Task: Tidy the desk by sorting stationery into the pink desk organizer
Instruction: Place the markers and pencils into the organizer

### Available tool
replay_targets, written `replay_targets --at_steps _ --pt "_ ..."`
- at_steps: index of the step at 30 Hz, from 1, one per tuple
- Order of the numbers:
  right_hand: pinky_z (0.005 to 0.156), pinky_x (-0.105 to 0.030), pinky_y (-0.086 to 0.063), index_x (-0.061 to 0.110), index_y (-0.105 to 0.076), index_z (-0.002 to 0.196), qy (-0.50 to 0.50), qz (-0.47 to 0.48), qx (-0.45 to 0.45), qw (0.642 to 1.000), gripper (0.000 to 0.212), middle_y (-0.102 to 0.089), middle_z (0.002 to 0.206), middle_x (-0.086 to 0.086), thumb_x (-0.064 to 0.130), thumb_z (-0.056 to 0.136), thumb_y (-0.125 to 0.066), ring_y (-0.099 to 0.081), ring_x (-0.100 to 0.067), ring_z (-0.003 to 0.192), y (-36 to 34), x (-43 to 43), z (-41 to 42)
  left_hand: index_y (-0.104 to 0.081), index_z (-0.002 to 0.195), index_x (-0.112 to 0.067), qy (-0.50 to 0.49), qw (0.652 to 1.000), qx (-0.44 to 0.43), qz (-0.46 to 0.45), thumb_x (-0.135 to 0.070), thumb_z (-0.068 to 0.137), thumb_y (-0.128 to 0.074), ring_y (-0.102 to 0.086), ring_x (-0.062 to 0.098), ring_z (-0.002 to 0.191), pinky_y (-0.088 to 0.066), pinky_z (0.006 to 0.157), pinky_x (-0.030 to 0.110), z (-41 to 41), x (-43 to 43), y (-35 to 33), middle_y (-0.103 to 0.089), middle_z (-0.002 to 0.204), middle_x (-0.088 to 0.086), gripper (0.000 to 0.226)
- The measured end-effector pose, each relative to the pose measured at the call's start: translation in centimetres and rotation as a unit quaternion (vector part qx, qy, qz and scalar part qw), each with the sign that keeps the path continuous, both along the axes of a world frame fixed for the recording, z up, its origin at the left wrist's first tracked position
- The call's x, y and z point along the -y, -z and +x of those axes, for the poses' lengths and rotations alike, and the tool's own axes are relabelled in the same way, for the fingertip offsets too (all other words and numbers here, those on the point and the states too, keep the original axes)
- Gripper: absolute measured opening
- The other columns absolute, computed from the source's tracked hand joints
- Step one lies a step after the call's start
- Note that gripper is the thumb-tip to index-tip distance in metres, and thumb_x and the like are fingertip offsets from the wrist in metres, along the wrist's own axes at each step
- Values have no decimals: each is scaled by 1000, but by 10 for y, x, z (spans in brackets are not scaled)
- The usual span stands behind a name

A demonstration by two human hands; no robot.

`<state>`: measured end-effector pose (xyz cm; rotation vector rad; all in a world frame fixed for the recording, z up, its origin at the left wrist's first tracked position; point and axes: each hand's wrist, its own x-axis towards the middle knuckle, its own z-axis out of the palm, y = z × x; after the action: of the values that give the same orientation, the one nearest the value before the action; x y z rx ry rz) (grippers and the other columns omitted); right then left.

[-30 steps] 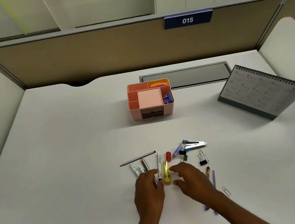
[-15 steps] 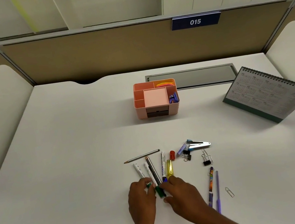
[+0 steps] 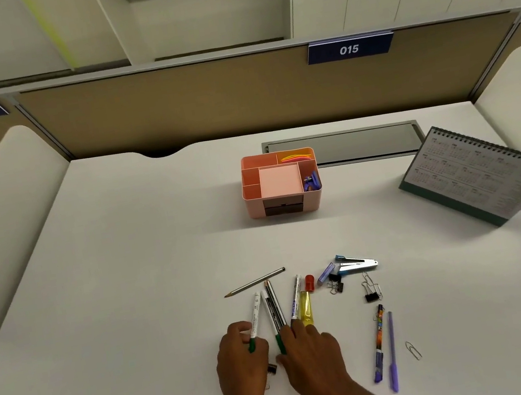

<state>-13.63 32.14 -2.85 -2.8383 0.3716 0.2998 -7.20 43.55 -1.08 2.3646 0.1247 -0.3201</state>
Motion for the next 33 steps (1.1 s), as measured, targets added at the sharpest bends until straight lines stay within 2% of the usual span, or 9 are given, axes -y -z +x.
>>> replay_targets --at_steps 4,10,15,18,21,23,25,28,33 --pt "51 -32 -50 21 -67 110 14 1 -25 1000 50 -71 100 -4 51 73 -84 -68 -22 72 6 -4 2 -66 110 -24 -8 998 18 -57 -9 86 -72 -64 15 83 -50 67 18 9 -5 -10 -63 95 -4 30" --pt "40 -28 -31 15 -72 85 61 -14 12 998 39 -62 66 -2 27 53 -92 -52 -18 44 3 -1 12 -71 107 -24 -17 985 80 -155 -9 88 -76 -70 13 90 -51 68 4 31 1 -45 -71 99 -8 25" --pt "41 -28 -27 18 -71 81 80 4 2 997 34 -58 63 1 27 52 -87 -49 -16 42 -8 9 16 -75 103 -26 -27 963 130 -233 -13 85 -81 -72 5 90 -54 74 9 70 13 -80 -76 96 -12 23" --pt "38 -26 -32 24 -68 87 98 31 20 994 32 -59 67 6 36 61 -81 -51 -10 46 -17 19 15 -77 103 -22 -30 951 170 -258 -14 85 -81 -73 8 85 -57 76 16 102 24 -99 -77 94 -8 20" --pt "55 -23 -38 27 -58 114 118 84 53 988 30 -64 92 8 42 88 -60 -57 -10 70 -36 30 12 -77 109 -18 -19 937 197 -290 -12 89 -76 -74 16 86 -59 78 23 139 41 -113 -78 97 -3 20" --pt "57 -20 -32 28 -53 121 119 106 87 983 29 -63 97 9 39 94 -55 -50 -10 74 -44 36 13 -77 111 -14 4 932 226 -285 -11 92 -72 -74 17 85 -60 79 26 167 53 -118 -77 100 0 20" --pt "52 -17 -26 31 -54 110 128 114 104 980 21 -60 86 11 36 90 -61 -46 -9 67 -55 41 15 -77 108 -15 32 932 262 -250 -14 91 -72 -73 18 83 -62 79 35 197 65 -118 -76 100 -1 17" --pt "58 -20 -44 35 -48 103 113 136 126 976 13 -60 89 13 37 92 -55 -55 -11 73 -62 47 17 -76 104 -15 62 930 303 -200 -17 88 -75 -71 18 82 -60 79 41 233 84 -118 -73 99 -1 16" --pt "65 -19 -46 36 -44 93 89 160 158 970 12 -59 94 15 37 93 -56 -55 -10 79 -73 59 19 -74 105 -10 96 934 309 -149 -16 86 -80 -71 13 83 -58 78 26 266 111 -115 -76 97 1 20"
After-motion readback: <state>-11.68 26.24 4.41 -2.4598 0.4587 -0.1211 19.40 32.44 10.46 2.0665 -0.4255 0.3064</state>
